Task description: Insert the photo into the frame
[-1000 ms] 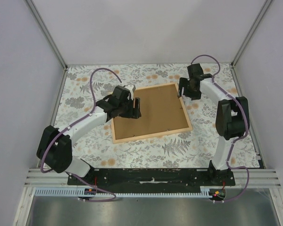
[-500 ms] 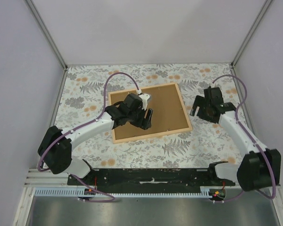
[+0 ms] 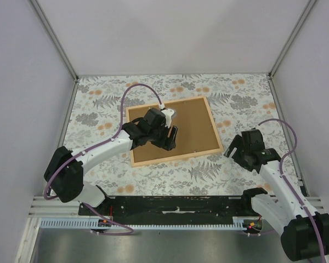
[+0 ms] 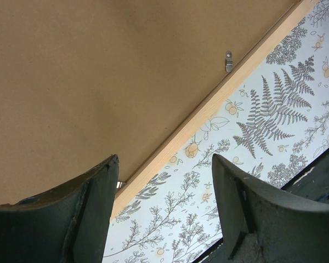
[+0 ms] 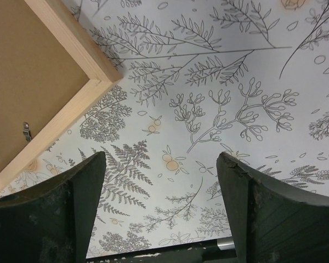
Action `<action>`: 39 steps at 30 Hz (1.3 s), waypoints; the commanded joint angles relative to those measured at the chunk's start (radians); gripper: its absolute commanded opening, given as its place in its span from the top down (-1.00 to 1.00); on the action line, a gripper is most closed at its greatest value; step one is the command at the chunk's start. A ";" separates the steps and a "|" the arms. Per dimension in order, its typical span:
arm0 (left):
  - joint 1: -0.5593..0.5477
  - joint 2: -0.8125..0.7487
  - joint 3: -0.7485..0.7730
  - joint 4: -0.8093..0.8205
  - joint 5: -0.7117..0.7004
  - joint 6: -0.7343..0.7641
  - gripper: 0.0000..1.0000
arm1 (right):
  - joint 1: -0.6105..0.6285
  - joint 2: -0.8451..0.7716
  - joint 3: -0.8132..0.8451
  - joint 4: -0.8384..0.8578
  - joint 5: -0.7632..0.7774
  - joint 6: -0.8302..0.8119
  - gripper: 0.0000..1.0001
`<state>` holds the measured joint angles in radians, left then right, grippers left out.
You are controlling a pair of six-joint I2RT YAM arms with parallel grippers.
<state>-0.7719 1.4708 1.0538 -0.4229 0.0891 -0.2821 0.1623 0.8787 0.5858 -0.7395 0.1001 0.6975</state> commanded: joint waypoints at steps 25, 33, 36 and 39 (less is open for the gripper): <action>-0.004 0.025 0.055 -0.020 -0.023 0.037 -0.47 | -0.052 0.121 -0.147 0.416 -0.163 0.137 -0.96; -0.004 0.023 0.054 -0.022 -0.025 0.034 -0.47 | -0.096 0.164 -0.175 0.486 -0.221 0.140 -0.96; -0.004 0.029 0.057 -0.022 -0.022 0.032 -0.47 | -0.102 0.174 -0.179 0.506 -0.227 0.140 -0.96; -0.004 0.025 0.063 -0.025 -0.022 0.032 -0.47 | -0.106 0.187 -0.178 0.516 -0.231 0.140 -0.96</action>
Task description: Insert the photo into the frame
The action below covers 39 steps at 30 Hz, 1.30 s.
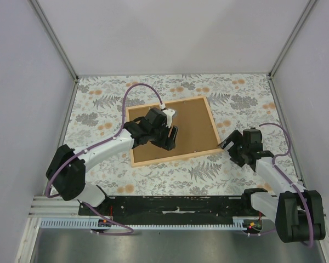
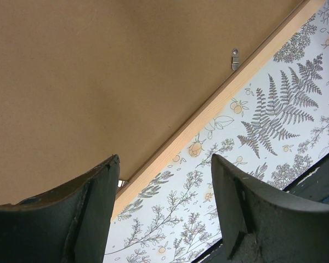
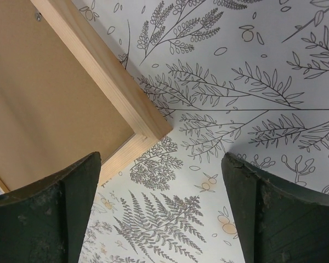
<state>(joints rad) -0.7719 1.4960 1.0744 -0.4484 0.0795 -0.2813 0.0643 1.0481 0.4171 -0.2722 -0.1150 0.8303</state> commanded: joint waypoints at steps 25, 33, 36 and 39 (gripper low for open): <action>-0.015 0.109 0.079 0.016 0.011 0.022 -0.38 | -0.003 0.182 0.071 0.079 -0.042 -0.020 -0.43; -0.029 0.165 0.119 0.002 0.014 0.073 -0.37 | 0.000 0.279 0.110 0.073 -0.051 -0.086 -0.22; -0.044 0.208 0.168 -0.024 0.006 0.137 -0.37 | -0.001 0.314 0.152 0.035 -0.043 -0.129 -0.21; -0.063 0.259 0.226 -0.067 -0.003 0.214 -0.36 | 0.000 0.358 0.207 -0.013 -0.043 -0.171 -0.11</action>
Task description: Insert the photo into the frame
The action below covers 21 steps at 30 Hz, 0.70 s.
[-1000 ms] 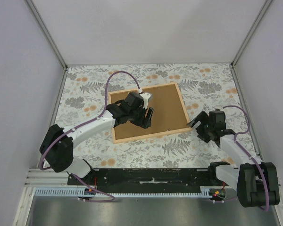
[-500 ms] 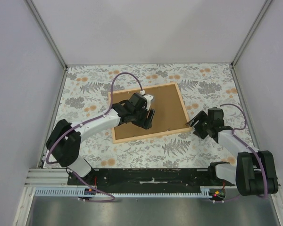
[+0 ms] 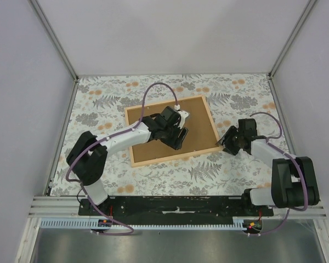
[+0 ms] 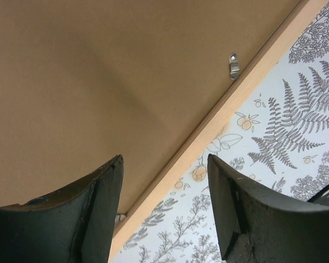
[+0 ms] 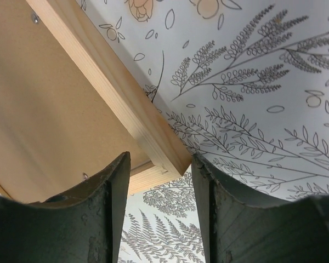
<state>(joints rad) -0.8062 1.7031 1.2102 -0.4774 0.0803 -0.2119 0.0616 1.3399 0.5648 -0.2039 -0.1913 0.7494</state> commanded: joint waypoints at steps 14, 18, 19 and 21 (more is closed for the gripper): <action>-0.102 0.174 0.126 -0.029 0.004 0.378 -0.32 | 0.001 0.100 0.141 -0.150 0.059 -0.163 0.03; -0.119 0.167 0.117 -0.015 0.044 0.388 -0.30 | 0.001 0.097 0.141 -0.149 0.056 -0.162 0.03; -0.125 0.167 0.114 -0.009 0.052 0.388 -0.29 | 0.001 0.096 0.142 -0.149 0.055 -0.162 0.03; -0.128 0.173 0.115 -0.006 0.067 0.390 -0.28 | 0.001 0.093 0.144 -0.152 0.053 -0.162 0.03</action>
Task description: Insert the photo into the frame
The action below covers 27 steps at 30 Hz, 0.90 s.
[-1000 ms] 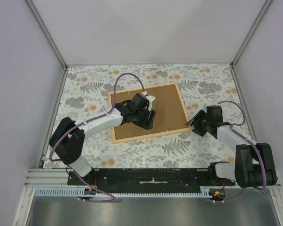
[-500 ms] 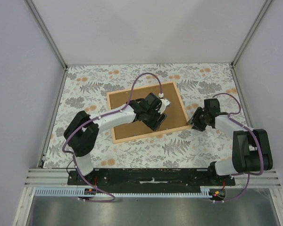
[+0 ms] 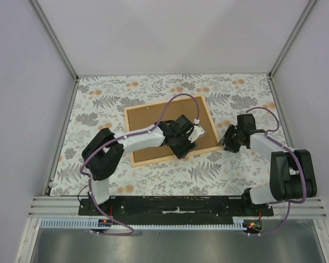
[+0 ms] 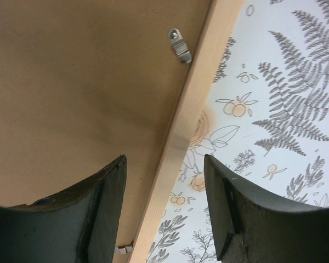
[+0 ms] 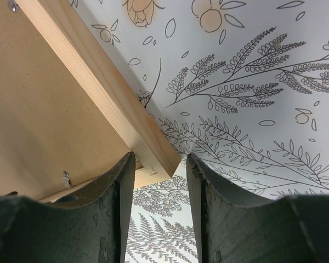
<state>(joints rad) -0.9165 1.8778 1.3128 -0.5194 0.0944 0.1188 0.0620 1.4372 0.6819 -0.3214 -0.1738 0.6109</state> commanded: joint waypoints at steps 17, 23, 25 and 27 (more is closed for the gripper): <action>-0.027 0.027 -0.003 0.067 0.151 0.048 -0.13 | 0.001 -0.064 0.047 -0.071 0.046 -0.030 -0.02; -0.030 0.044 -0.014 0.093 0.136 0.042 -0.08 | 0.001 -0.081 0.047 -0.074 0.039 -0.028 -0.02; -0.030 0.047 -0.018 0.107 0.113 0.042 -0.04 | 0.001 -0.087 0.047 -0.076 0.036 -0.030 -0.03; -0.032 0.044 -0.021 0.122 0.067 0.042 -0.03 | 0.001 -0.096 0.045 -0.080 0.034 -0.031 -0.04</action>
<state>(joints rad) -0.9390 1.9076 1.3022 -0.4522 0.2066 0.1368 0.0616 1.3796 0.6910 -0.3882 -0.1493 0.5964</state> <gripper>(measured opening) 0.520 0.513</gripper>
